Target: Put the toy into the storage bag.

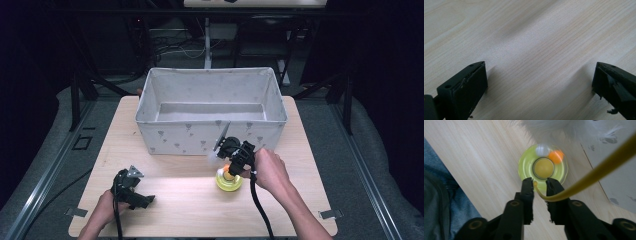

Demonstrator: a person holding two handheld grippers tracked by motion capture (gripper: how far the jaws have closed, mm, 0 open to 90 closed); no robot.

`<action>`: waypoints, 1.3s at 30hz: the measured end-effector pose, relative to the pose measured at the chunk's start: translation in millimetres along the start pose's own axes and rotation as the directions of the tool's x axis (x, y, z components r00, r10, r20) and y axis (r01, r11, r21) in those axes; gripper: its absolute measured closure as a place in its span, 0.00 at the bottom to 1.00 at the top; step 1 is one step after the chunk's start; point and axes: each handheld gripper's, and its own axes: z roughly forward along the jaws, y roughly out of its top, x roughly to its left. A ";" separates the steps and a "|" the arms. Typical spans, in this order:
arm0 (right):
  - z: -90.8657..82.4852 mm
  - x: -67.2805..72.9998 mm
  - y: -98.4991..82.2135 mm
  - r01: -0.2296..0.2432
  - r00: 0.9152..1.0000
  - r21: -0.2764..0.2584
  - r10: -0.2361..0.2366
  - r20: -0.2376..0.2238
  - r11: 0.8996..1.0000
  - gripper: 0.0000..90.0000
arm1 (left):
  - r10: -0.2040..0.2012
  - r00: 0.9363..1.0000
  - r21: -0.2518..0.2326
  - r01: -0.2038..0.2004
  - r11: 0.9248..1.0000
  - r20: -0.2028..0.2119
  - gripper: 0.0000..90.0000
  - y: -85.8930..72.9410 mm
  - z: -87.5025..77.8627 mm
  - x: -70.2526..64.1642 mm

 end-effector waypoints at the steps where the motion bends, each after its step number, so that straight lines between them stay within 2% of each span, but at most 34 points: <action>1: -0.2 0.1 0.8 0.007 1.000 0.016 -0.007 -0.004 1.000 0.89 | -0.001 1.000 0.000 0.001 1.000 0.000 0.00 0.0 0.0 -0.1; 4: 1.3 -0.1 2.4 0.012 1.000 0.017 -0.012 -0.013 1.000 0.97 | 0.002 1.000 0.001 -0.002 1.000 0.003 0.00 -0.1 -0.2 0.2; 8: 0.9 -0.2 4.1 0.012 1.000 0.019 -0.012 -0.010 1.000 0.97 | 0.003 1.000 0.000 -0.003 1.000 0.002 0.00 -0.4 -0.2 0.2; 14: -3.4 -2.2 4.8 -0.009 1.000 -0.023 0.009 -0.018 1.000 0.97 | 0.006 1.000 -0.006 -0.006 1.000 0.005 0.00 -1.1 -0.2 0.4; 21: -10.0 -0.3 5.4 -0.001 1.000 -0.045 0.000 -0.011 0.999 0.97 | 0.003 1.000 -0.007 -0.003 1.000 0.002 0.00 -1.5 -0.4 0.2; 27: -13.4 0.2 6.9 -0.003 1.000 -0.063 0.002 -0.024 0.998 0.97 | 0.003 1.000 -0.010 -0.003 1.000 0.001 0.00 -1.9 -0.5 0.2; 39: -24.6 -4.9 6.6 -0.009 1.000 -0.070 0.008 -0.017 0.998 0.97 | 0.003 1.000 -0.010 -0.002 1.000 0.001 0.00 -1.9 -0.5 0.1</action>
